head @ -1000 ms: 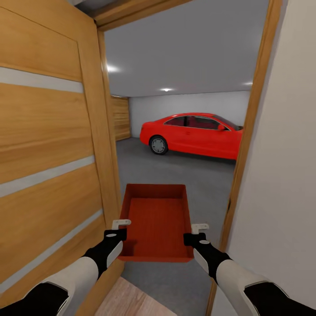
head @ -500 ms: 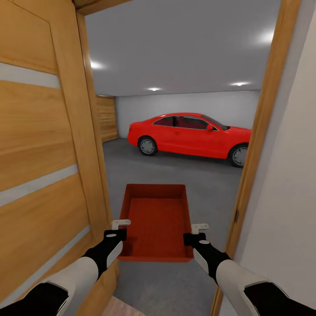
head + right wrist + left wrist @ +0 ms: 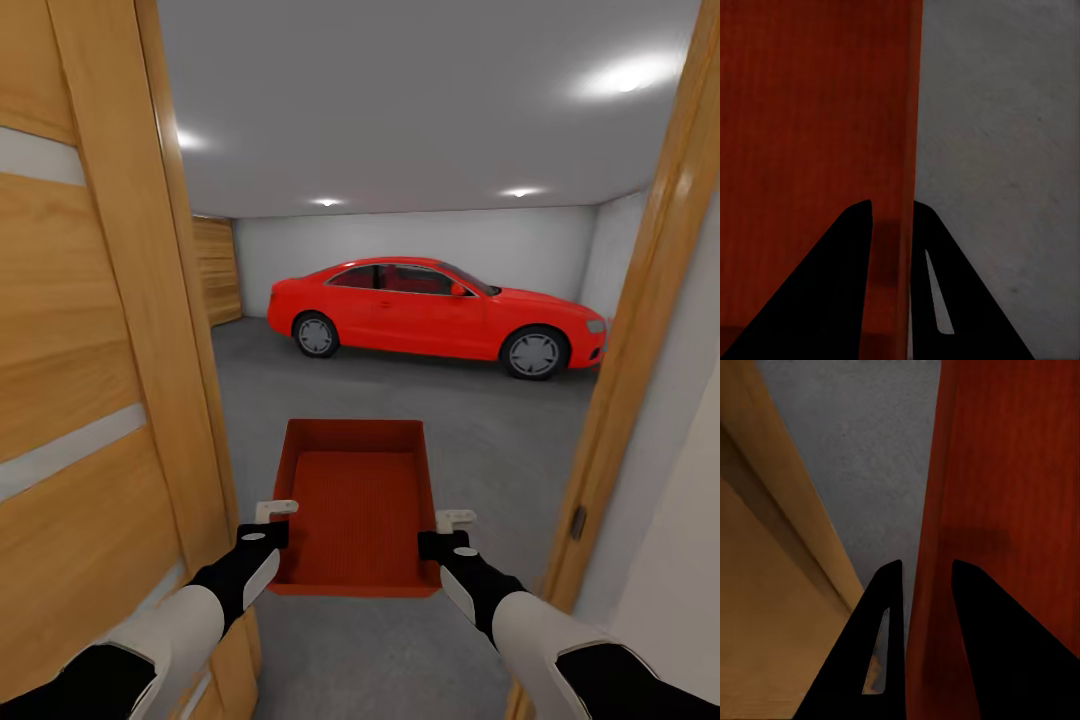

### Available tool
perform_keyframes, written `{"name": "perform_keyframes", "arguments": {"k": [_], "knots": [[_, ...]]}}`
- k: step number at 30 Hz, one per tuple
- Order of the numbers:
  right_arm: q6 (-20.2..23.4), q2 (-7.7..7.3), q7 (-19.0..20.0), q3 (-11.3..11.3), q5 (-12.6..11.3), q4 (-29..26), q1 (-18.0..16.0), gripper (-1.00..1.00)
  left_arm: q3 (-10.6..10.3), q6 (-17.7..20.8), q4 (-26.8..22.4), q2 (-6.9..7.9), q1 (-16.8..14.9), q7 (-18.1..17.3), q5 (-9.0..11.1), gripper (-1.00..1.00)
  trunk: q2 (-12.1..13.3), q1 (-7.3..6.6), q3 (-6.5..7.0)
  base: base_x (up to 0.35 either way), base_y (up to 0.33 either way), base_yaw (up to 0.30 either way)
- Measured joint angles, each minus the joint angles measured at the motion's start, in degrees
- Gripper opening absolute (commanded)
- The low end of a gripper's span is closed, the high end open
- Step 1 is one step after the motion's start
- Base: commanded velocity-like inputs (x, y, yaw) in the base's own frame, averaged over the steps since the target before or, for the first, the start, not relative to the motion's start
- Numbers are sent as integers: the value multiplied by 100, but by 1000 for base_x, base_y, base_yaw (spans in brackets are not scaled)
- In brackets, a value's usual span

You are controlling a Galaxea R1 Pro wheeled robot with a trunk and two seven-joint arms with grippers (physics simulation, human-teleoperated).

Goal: Move the two storage containers from the living room to the garage. In the garage, place one container on the floor and stack the other container on top of it (either order is fine).

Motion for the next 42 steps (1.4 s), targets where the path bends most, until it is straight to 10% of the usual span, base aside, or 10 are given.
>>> {"name": "perform_keyframes", "arguments": {"k": [42], "knots": [[18,-4,6,4,-23,3,-2,-100,-35,68,-42,1,2,35,22,-100,1,3,0,89,70,-152]]}}
